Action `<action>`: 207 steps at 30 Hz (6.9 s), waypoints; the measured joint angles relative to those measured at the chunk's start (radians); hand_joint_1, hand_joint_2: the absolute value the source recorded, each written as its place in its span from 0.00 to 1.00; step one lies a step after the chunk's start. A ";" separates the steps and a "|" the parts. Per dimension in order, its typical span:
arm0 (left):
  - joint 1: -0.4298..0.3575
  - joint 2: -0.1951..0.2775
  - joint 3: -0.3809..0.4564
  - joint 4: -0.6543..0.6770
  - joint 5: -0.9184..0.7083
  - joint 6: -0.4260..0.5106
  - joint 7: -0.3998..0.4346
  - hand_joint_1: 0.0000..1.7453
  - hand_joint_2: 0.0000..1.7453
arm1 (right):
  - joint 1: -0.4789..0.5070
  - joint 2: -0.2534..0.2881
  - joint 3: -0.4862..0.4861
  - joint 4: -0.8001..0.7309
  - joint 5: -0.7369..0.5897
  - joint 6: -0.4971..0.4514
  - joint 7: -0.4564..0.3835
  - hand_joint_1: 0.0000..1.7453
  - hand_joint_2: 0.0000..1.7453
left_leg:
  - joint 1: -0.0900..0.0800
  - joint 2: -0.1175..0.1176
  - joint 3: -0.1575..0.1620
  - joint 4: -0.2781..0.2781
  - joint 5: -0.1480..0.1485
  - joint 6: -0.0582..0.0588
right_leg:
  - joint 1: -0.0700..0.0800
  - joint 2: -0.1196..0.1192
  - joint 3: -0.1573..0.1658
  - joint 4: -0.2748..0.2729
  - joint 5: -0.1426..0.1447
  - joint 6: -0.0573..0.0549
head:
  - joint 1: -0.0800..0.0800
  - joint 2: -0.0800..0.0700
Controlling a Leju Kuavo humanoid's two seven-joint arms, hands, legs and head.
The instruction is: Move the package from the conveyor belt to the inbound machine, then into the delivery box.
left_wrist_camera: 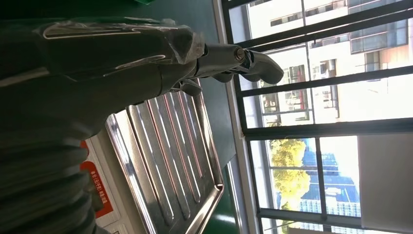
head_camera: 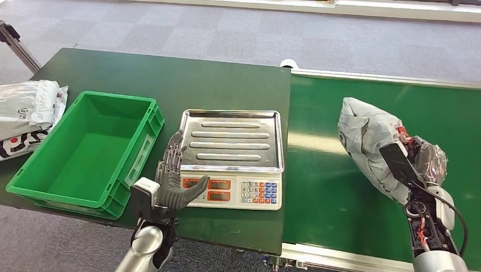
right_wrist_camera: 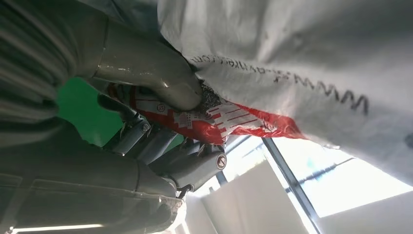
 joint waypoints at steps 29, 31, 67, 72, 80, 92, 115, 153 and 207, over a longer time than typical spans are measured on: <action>-0.031 -0.016 -0.005 -0.032 0.095 0.165 -0.103 0.00 1.00 | 0.082 0.054 0.224 -0.365 0.170 -0.305 -0.057 1.00 1.00 | 0.000 0.000 0.000 0.000 0.001 0.000 | 0.000 0.000 -0.001 0.000 0.000 0.000 | 0.000 0.000; -0.033 -0.017 -0.005 -0.032 0.096 0.165 -0.104 0.00 1.00 | 0.070 0.054 0.243 -0.363 0.179 -0.305 -0.055 1.00 1.00 | 0.000 0.000 -0.001 0.000 0.001 0.000 | 0.000 0.000 -0.001 0.000 0.000 0.000 | 0.000 0.000; -0.102 -0.037 -0.031 0.021 0.127 0.098 -0.099 0.00 1.00 | -0.194 0.206 0.645 -0.021 0.482 -0.306 0.005 1.00 1.00 | 0.000 0.002 -0.001 0.000 0.002 0.000 | 0.001 0.001 -0.002 0.001 0.001 -0.001 | 0.000 0.000; -0.117 -0.043 -0.043 0.039 0.130 0.092 -0.099 0.00 1.00 | -0.212 0.272 0.712 0.035 0.509 -0.306 0.015 1.00 1.00 | 0.000 0.002 -0.001 0.000 0.002 0.000 | 0.001 0.001 -0.002 0.001 0.001 -0.001 | 0.000 0.000; -0.133 -0.045 -0.055 0.057 0.135 0.087 -0.098 0.00 1.00 | -0.227 0.321 0.772 0.081 0.507 -0.303 0.016 1.00 1.00 | 0.000 0.002 -0.001 0.000 0.002 0.000 | 0.000 0.001 -0.002 0.001 0.001 -0.001 | 0.000 0.000; -0.146 -0.055 -0.062 0.078 0.144 0.077 -0.092 0.00 1.00 | -0.236 0.395 0.899 0.119 0.512 -0.252 0.007 1.00 1.00 | 0.001 0.002 -0.001 0.000 0.002 0.000 | 0.001 0.001 -0.002 0.001 0.001 -0.001 | 0.000 0.000; -0.192 -0.068 -0.062 0.135 0.167 0.070 -0.078 0.00 1.00 | -0.179 0.442 0.993 0.186 0.303 -0.263 -0.051 0.00 1.00 | 0.001 0.002 0.000 0.000 0.002 0.000 | 0.001 0.001 -0.002 0.001 0.001 -0.001 | 0.000 0.000; -0.127 -0.045 -0.060 0.094 0.167 0.138 -0.063 0.00 1.00 | 0.219 0.326 0.575 -0.447 -0.364 -0.266 -0.194 0.00 1.00 | 0.000 0.002 -0.001 0.000 0.001 0.000 | 0.001 0.001 -0.002 0.001 0.001 -0.001 | 0.000 0.000; -0.165 0.040 -0.137 -0.104 -0.757 0.112 0.232 0.00 1.00 | 0.684 0.326 0.182 -0.861 -0.516 0.129 -0.078 0.00 1.00 | 0.000 0.002 0.000 0.000 0.001 0.000 | 0.000 0.001 -0.002 0.000 0.001 -0.001 | 0.000 0.000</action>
